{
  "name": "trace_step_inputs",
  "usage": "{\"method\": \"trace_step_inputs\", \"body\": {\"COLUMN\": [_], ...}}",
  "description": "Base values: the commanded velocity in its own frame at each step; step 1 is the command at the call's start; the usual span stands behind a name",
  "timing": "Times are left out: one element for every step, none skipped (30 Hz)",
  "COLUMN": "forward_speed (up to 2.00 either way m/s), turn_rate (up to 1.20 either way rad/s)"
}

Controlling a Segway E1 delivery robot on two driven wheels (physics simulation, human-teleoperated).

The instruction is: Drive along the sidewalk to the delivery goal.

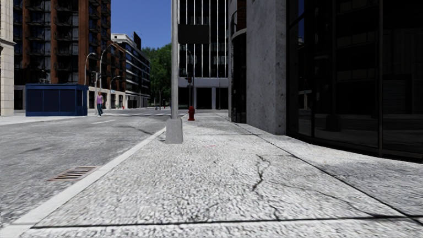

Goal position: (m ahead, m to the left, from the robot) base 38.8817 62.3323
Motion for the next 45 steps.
{"method": "trace_step_inputs", "body": {"forward_speed": [2.00,2.00,2.00,2.00,2.00,2.00,2.00,2.00,2.00,2.00,2.00,2.00,2.00,2.00,2.00,2.00,2.00,2.00,2.00,2.00,2.00,2.00,2.00,2.00,2.00,2.00,2.00,2.00,2.00,2.00,2.00,2.00,2.00,2.00,2.00,2.00,2.00,2.00,2.00,2.00,2.00,2.00,2.00,2.00,2.00], "turn_rate": [0.00,0.00,0.00,0.00,0.00,0.00,0.00,0.00,0.00,0.00,0.00,0.00,0.00,0.00,0.00,0.00,0.00,0.00,0.00,0.00,0.00,0.00,0.00,0.00,0.00,0.00,0.00,0.00,0.00,0.00,0.00,0.00,0.00,0.00,0.00,0.00,0.00,0.00,0.00,0.00,0.00,0.00,0.00,0.00,0.00]}}
